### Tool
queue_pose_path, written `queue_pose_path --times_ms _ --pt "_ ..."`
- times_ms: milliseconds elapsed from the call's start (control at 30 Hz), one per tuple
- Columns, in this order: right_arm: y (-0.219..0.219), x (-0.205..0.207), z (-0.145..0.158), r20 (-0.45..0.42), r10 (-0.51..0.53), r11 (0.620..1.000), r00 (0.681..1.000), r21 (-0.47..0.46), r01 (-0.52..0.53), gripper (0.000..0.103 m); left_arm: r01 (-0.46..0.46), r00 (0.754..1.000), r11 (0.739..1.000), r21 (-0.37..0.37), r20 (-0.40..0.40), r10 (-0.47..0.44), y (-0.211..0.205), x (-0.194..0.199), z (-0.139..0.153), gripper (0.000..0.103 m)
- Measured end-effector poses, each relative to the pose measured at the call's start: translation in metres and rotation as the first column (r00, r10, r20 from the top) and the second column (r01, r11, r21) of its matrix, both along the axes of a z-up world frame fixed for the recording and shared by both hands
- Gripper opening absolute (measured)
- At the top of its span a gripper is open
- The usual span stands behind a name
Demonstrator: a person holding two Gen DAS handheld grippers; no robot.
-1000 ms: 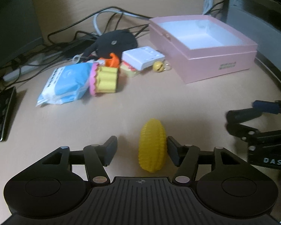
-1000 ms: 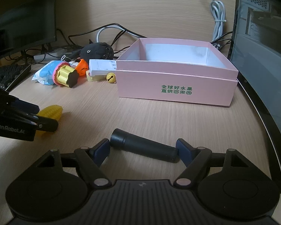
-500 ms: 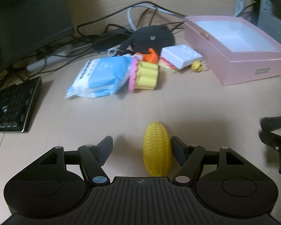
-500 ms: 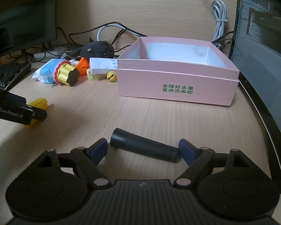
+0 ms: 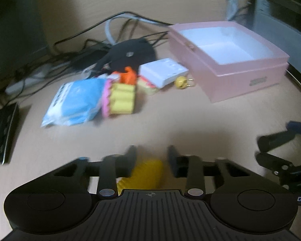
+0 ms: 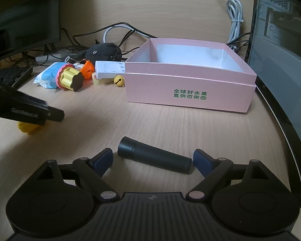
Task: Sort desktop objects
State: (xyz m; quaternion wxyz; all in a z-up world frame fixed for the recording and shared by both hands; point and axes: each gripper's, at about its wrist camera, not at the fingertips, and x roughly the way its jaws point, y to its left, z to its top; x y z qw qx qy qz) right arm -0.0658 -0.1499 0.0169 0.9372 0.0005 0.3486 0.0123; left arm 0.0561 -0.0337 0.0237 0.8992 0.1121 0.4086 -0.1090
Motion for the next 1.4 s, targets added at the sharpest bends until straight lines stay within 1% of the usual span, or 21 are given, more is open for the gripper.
queue_pose_path --times_ms 67,133,167,233,333,433,567,700,767,833,900,1033,1167,1233,1300,1400 --pt "0.000 0.000 0.000 -0.001 -0.003 1.000 1.000 0.000 0.003 0.089 0.060 0.998 0.998 -0.015 -0.003 -0.060 -0.004 -0.004 0.001 0.028" --pt "0.000 0.000 0.000 -0.001 -0.005 1.000 1.000 0.000 0.005 0.089 0.128 0.992 0.992 -0.013 0.005 -0.128 -0.008 -0.013 0.002 0.028" --pt "0.000 0.000 0.000 -0.002 -0.005 1.000 1.000 0.000 0.005 0.089 0.157 0.988 0.988 -0.008 0.006 -0.157 -0.010 -0.017 0.002 0.029" --pt "-0.001 0.000 0.000 -0.002 -0.004 1.000 1.000 0.001 0.004 0.090 0.184 0.983 0.983 0.005 0.002 -0.184 -0.010 -0.023 0.001 0.034" --pt "-0.001 0.000 0.000 -0.002 -0.005 1.000 1.000 0.001 0.005 0.090 0.166 0.986 0.986 0.023 0.000 -0.166 -0.006 -0.025 0.000 0.037" --pt "0.000 0.001 0.000 -0.004 -0.005 1.000 1.000 0.000 0.005 0.091 0.131 0.991 0.991 0.022 -0.009 -0.130 0.001 -0.022 -0.002 0.039" --pt "-0.001 0.002 0.000 -0.008 -0.010 1.000 1.000 -0.001 0.009 0.093 0.102 0.995 0.994 0.034 -0.003 -0.102 0.010 -0.019 0.000 0.051" --pt "-0.001 0.002 0.000 -0.010 -0.012 1.000 1.000 -0.001 0.012 0.094 0.081 0.997 0.996 0.033 -0.009 -0.081 0.016 -0.017 0.001 0.057" --pt "-0.001 0.002 0.000 -0.010 -0.012 1.000 1.000 -0.001 0.012 0.094 0.081 0.997 0.997 0.014 -0.017 -0.081 0.019 -0.019 0.003 0.066" --pt "-0.001 0.003 0.000 -0.010 -0.012 1.000 1.000 -0.001 0.012 0.094 0.086 0.996 0.996 -0.005 -0.022 -0.086 0.019 -0.024 0.004 0.073" --pt "-0.002 0.002 0.000 -0.011 -0.011 1.000 1.000 0.001 0.011 0.095 0.092 0.996 0.996 -0.013 -0.021 -0.092 0.019 -0.029 0.004 0.073" --pt "-0.002 0.003 -0.001 -0.013 -0.009 1.000 1.000 0.002 0.009 0.096 0.071 0.997 0.997 -0.038 -0.005 -0.071 0.021 -0.036 0.009 0.082" --pt "-0.001 0.003 -0.001 -0.015 -0.008 1.000 1.000 0.002 0.008 0.097 0.053 0.998 0.997 -0.058 0.021 -0.052 0.026 -0.039 0.015 0.087" --pt "-0.001 0.002 -0.001 -0.015 -0.009 1.000 1.000 0.003 0.009 0.097 0.054 0.998 0.997 -0.062 0.018 -0.053 0.028 -0.042 0.017 0.088" --pt "-0.002 0.003 -0.001 -0.014 -0.009 1.000 1.000 0.004 0.010 0.097 0.067 0.998 0.996 -0.061 0.008 -0.067 0.029 -0.047 0.017 0.090" --pt "-0.002 0.003 -0.001 -0.014 -0.010 1.000 1.000 0.007 0.010 0.097 0.077 0.997 0.996 -0.038 0.005 -0.077 0.028 -0.055 0.015 0.093"
